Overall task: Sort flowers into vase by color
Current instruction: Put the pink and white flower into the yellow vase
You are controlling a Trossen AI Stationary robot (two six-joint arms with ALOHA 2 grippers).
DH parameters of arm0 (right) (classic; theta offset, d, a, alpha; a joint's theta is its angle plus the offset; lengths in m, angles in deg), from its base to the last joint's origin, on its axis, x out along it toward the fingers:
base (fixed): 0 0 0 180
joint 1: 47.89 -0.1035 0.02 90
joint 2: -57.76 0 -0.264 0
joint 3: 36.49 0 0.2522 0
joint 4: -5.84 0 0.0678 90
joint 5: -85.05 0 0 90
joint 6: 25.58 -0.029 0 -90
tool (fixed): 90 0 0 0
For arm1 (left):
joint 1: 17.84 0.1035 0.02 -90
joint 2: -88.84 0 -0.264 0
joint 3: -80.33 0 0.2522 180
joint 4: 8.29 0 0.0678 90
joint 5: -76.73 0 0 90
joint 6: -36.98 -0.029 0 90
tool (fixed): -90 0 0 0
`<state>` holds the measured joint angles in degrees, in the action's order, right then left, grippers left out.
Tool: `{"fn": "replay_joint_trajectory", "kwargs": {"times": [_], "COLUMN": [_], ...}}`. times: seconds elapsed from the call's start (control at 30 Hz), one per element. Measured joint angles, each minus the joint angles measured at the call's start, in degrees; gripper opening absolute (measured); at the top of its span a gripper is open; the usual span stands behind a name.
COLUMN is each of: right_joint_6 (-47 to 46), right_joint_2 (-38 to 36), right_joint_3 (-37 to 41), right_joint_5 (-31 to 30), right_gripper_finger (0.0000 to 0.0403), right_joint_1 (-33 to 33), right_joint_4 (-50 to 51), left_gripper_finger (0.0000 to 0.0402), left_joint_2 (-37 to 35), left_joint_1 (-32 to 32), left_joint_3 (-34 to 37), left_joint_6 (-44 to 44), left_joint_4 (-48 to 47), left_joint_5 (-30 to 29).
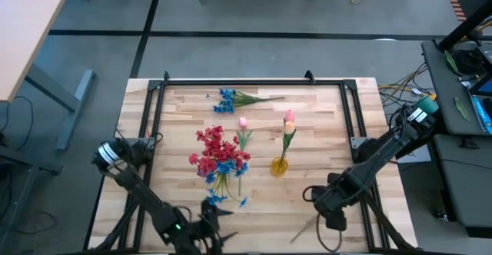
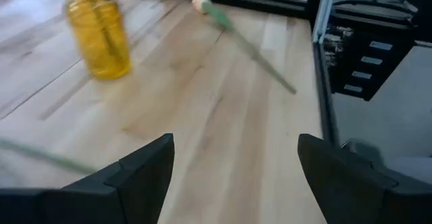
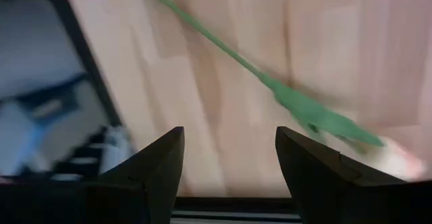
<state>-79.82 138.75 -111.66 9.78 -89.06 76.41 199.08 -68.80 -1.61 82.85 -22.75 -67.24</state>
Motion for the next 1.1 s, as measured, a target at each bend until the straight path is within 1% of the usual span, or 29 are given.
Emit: {"fn": "replay_joint_trajectory", "kwargs": {"times": [0.17,0.23,0.3,0.37,0.43,0.47,0.57,0.7,0.8,0.83,0.87,0.93,1.0,1.1], "right_joint_6": [5.1,7.3,9.0,10.9,12.9,13.8,16.0,16.1,15.7,15.6,15.5,15.5,15.7,15.7], "right_joint_2": [0.0,0.1,0.1,0.5,1.3,1.9,5.4,10.9,13.9,14.6,15.2,16.2,16.9,17.3], "right_joint_3": [1.9,2.8,3.5,3.9,4.1,4.1,4.1,4.0,3.8,3.7,3.7,3.7,3.5,3.5], "right_joint_5": [-4.7,-7.3,-10.7,-13.7,-15.6,-16.1,-16.6,-17.8,-17.7,-17.7,-17.7,-17.7,-17.4,-17.0], "right_gripper_finger": [0.0224,0.0224,0.0224,0.0224,0.0223,0.0223,0.0223,0.0223,0.0223,0.0220,0.0215,0.0198,0.0170,0.0113], "right_joint_1": [-5.1,-7.1,-8.8,-9.9,-10.6,-10.8,-10.8,-10.8,-10.8,-10.9,-10.9,-10.9,-10.9,-11.0], "right_joint_4": [0.5,0.2,-0.4,0.0,0.2,-0.2,-1.0,-1.1,-1.7,-1.9,-2.0,-1.9,-2.3,-2.9], "left_gripper_finger": [0.0297,0.0297,0.0297,0.0295,0.0289,0.0286,0.0274,0.0264,0.0263,0.0263,0.0263,0.0262,0.0262,0.0262], "left_joint_2": [10.3,13.9,17.2,20.3,23.2,24.8,29.7,36.7,41.5,42.6,42.5,42.1,42.0,41.7], "left_joint_1": [0.7,1.4,2.4,3.7,5.2,6.1,8.0,9.7,10.4,10.5,10.7,10.7,10.7,10.7], "left_joint_3": [-14.0,-19.3,-24.5,-29.6,-34.8,-37.6,-45.6,-57.2,-66.0,-67.0,-65.5,-62.2,-60.7,-60.6], "left_joint_6": [-2.3,-2.3,-1.7,-0.4,0.0,-0.2,-2.7,-7.1,-7.9,-7.9,-8.0,-7.2,-5.1,-4.3], "left_joint_4": [-2.9,-5.3,-7.9,-10.6,-13.3,-14.2,-16.3,-19.7,-23.6,-23.5,-20.0,-16.3,-15.2,-14.8], "left_joint_5": [-2.4,-3.8,-3.9,-2.1,1.4,2.6,2.8,2.9,2.5,2.5,2.4,2.2,2.1,2.0]}}
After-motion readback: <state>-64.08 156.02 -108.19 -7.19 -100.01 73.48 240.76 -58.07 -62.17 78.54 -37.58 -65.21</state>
